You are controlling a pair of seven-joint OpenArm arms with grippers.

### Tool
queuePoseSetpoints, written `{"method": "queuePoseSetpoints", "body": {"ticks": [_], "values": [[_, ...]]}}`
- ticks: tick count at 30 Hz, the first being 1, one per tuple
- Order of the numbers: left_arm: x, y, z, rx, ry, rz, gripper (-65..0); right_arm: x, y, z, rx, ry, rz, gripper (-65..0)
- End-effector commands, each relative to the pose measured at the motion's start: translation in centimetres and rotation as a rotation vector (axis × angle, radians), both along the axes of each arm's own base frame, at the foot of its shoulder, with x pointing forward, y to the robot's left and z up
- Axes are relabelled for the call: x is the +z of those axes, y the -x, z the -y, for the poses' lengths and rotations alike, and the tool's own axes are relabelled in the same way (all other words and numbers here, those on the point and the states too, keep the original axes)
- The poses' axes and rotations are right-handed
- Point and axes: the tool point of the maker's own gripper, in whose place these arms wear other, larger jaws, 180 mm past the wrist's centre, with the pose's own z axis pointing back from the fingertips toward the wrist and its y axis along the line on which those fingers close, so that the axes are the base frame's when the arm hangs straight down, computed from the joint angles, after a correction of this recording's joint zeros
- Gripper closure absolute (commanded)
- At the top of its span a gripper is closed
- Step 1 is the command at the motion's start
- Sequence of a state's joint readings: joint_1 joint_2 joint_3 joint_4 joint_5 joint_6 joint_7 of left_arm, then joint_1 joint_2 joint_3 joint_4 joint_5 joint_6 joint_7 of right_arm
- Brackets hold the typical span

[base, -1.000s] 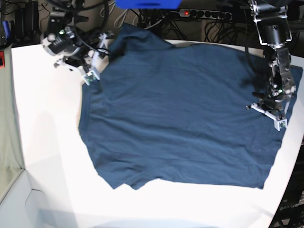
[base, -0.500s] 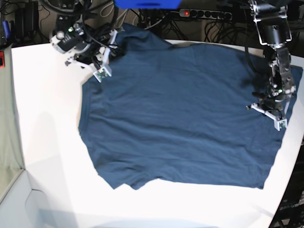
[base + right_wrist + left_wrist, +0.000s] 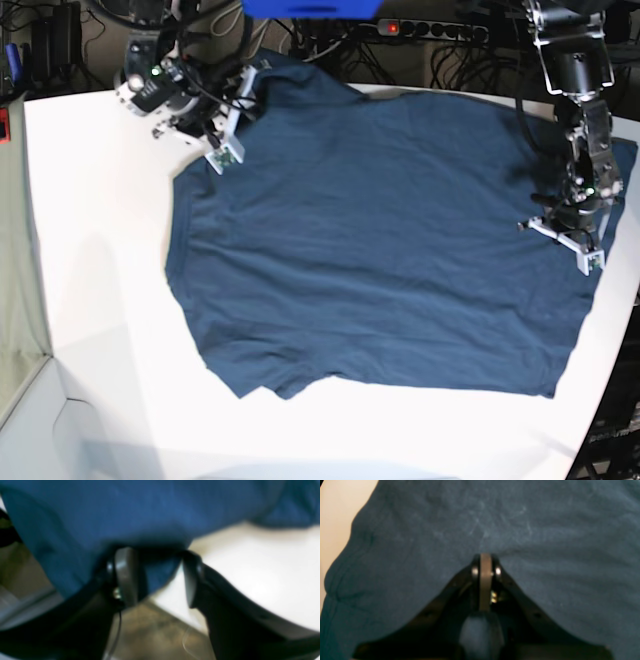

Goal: Layout the t-shirt on the table in an organized manner, then fold the t-shirt properly
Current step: 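Grasp the shirt's shoulder edge with the right gripper, then pull the shoulder edge with the right gripper away from the left gripper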

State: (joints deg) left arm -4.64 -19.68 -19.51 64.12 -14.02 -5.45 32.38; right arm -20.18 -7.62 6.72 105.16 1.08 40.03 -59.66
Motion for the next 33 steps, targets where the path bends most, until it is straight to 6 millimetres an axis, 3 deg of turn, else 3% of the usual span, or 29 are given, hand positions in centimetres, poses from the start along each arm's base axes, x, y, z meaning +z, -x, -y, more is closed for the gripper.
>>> {"method": "queuePoseSetpoints", "body": {"ticks": [1, 4, 12, 18, 25, 28, 33], "values": [[-0.6, 0.8, 0.0, 0.001, 0.006, -0.050, -0.2, -1.0, 1.5, 0.1, 0.006, 0.017, -0.061, -17.7], [-0.6, 0.8, 0.0, 0.001, 0.006, -0.050, -0.2, -1.3, 2.1, 0.3, 0.000, 0.016, -0.069, 0.0], [-0.6, 0.7, 0.0, 0.001, 0.005, -0.048, -0.2, 3.2, 1.4, 3.0, -0.018, 0.098, 0.067, 0.0], [-0.5, 0.7, 0.0, 0.001, 0.005, -0.045, -0.2, 2.5, 3.1, 3.5, 0.002, 0.116, 0.026, 0.0], [-0.4, 0.5, -0.1, 0.001, 0.004, -0.041, -0.2, 2.3, 4.8, 0.9, 0.083, 0.079, 0.001, 0.0], [-0.6, 0.6, 0.2, 0.001, 0.010, -0.042, -0.2, 2.6, 4.2, 0.3, 0.091, 0.065, 0.020, 0.0], [-0.9, 0.6, 0.7, -0.003, 0.015, -0.046, -0.2, 4.1, 0.5, -0.1, 0.069, 0.054, 0.112, 0.0]]}}
